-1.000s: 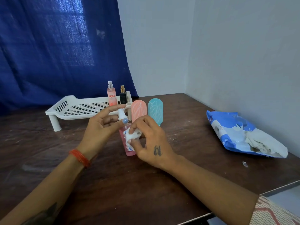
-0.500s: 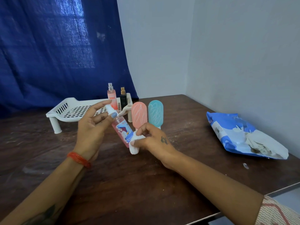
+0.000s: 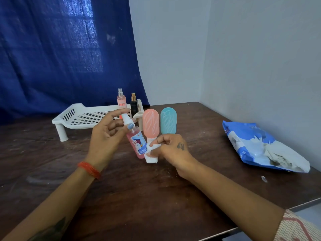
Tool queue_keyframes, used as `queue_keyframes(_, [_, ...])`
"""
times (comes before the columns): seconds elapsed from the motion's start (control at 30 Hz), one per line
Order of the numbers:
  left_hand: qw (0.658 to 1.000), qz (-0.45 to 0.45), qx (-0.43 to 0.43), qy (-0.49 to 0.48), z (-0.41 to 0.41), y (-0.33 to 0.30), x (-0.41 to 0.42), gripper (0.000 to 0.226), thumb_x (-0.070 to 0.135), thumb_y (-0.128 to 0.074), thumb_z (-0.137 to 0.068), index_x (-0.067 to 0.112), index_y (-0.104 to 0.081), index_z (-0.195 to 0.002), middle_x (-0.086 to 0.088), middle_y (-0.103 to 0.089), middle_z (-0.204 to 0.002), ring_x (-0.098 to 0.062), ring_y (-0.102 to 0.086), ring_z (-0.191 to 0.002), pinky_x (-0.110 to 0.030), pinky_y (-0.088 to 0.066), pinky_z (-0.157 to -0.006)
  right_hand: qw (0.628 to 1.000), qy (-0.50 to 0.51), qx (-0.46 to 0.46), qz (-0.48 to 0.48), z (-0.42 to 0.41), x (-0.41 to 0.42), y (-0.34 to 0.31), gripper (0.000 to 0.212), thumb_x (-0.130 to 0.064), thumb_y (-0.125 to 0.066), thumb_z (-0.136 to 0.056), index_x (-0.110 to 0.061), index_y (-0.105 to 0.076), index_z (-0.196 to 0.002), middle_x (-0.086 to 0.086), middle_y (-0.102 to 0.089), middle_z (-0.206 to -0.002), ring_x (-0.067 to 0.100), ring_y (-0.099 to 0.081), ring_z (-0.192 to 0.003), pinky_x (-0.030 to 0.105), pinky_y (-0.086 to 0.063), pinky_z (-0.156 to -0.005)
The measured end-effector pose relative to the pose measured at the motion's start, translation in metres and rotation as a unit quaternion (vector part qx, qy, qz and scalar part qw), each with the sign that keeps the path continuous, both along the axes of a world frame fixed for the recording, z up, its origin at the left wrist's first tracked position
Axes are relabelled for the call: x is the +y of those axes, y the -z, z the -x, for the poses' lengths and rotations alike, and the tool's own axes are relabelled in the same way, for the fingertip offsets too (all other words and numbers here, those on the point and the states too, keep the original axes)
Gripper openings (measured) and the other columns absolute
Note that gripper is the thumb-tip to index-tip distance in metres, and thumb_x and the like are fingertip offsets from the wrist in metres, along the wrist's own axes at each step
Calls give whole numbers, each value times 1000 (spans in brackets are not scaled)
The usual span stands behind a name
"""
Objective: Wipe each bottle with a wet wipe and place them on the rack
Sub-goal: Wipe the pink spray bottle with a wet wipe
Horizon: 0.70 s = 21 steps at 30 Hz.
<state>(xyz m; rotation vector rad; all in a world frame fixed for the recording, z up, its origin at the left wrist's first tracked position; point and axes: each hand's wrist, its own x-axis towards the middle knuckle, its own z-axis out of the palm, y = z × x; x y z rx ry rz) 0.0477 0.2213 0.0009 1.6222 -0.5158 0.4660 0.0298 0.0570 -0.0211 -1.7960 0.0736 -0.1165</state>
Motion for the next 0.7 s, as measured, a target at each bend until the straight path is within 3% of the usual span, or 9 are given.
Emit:
queue_keyframes(0.13, [1000,-13,-7,14,-2,2,2,38,1,-62,-82,25,-57,-112,-3,-66,-108,-12,-65,-97,-16,-54,-74,973,27,-160,163,3,2,5,15,-16,-76,-74,-18,-68,-86,-13,-60,-86,-1,-56,-75,3,-43,-60])
queue_keyframes(0.23, [998,-56,-20,28,0,5,-2,42,1,-62,-83,34,-57,-107,-3,-67,-107,-12,-65,-95,-15,-54,-73,966,31,-203,156,2,2,6,16,-17,-75,-76,-20,-65,-87,-12,-61,-86,0,-59,-76,2,-44,-58])
queue_keyframes(0.4, [992,-119,-34,36,-2,9,-2,47,11,-68,-82,38,-54,-117,3,-65,-115,-9,-64,-101,-16,-53,-82,938,86,-312,121,2,2,3,18,-17,-73,-78,-17,-65,-94,-10,-63,-90,-4,-58,-77,3,-47,-66])
queue_keyframes(0.5, [987,-149,-35,55,2,11,-4,64,21,-78,-73,53,-48,-118,16,-61,-114,1,-60,-101,-11,-50,-81,860,120,-464,175,-1,3,2,21,-10,-73,-78,-6,-68,-98,6,-66,-101,6,-59,-92,10,-49,-78])
queue_keyframes(0.57, [985,-158,-49,44,2,13,-5,73,10,-78,-72,53,-43,-119,20,-61,-107,2,-61,-97,-9,-49,-79,807,112,-535,225,-1,6,2,22,-4,-68,-80,-2,-68,-102,13,-62,-108,14,-57,-102,18,-50,-86])
queue_keyframes(0.7, [982,-169,-77,34,0,14,-6,74,-3,-70,-77,48,-41,-122,44,-53,-110,12,-56,-104,-6,-46,-82,725,20,-585,362,-8,9,2,28,-10,-50,-90,2,-64,-112,21,-61,-113,27,-54,-109,35,-49,-94])
